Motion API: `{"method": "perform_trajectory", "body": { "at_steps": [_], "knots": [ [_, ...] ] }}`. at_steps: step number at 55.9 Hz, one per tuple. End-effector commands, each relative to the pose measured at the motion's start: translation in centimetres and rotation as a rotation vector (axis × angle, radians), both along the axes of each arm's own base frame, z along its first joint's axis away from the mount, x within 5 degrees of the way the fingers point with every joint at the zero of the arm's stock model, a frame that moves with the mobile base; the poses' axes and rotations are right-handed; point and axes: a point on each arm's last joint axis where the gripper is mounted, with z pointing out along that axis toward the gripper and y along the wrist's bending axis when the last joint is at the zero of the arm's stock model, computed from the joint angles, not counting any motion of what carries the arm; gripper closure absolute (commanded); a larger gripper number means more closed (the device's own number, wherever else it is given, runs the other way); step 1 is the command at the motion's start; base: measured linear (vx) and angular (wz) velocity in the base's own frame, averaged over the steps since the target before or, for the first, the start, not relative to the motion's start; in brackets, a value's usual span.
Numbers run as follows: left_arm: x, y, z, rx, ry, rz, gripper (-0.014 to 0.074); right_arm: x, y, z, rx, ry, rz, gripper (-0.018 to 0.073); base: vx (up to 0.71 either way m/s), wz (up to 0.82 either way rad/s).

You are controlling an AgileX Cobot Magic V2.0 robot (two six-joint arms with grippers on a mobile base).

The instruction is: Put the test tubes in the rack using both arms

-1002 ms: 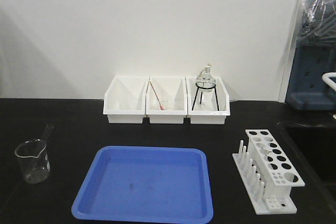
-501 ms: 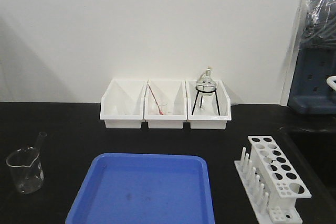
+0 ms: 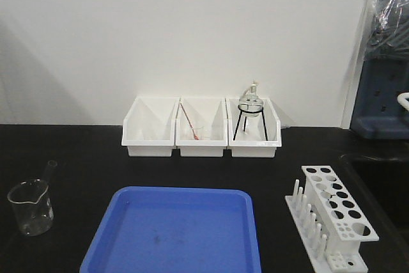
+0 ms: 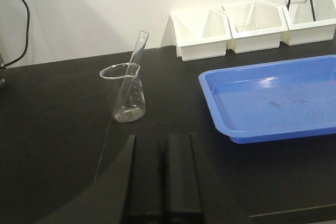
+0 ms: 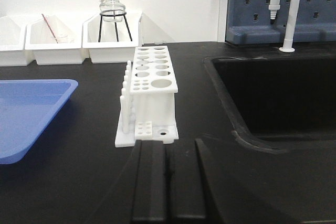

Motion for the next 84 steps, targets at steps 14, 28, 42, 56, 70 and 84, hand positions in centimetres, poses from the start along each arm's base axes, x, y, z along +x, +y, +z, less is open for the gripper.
{"method": "perform_trajectory", "body": {
  "at_steps": [14, 28, 42, 56, 70, 84],
  "knots": [
    [0.1, 0.0, 0.4, -0.027, -0.113, -0.002, 0.0603, 0.0, 0.1, 0.9, -0.011, -0.125, 0.013, 0.0571, 0.00, 0.00],
    [-0.1, 0.0, 1.9, -0.036, -0.276, -0.004, 0.0603, -0.1, 0.3, 2.0, -0.065, -0.242, 0.031, 0.0571, 0.00, 0.00],
    [-0.4, 0.0, 6.3, -0.044, -0.405, -0.005, 0.0601, -0.1, 0.3, 6.7, -0.060, -0.296, 0.027, 0.0571, 0.00, 0.00],
    [3.7, -0.3, 13.9, -0.036, -0.339, -0.004, 0.0598, 5.0, 0.2, 14.2, -0.067, -0.216, 0.033, 0.0571, 0.00, 0.00],
    [10.7, -0.7, 15.3, -0.028, -0.219, -0.003, 0.0593, 12.0, 0.3, 15.8, -0.061, -0.136, 0.052, 0.0567, 0.00, 0.00],
    [15.6, -1.0, 12.2, -0.015, -0.120, -0.002, 0.0485, 16.8, 0.4, 15.0, -0.045, -0.099, 0.068, 0.0521, 0.00, 0.00]
  ]
}}
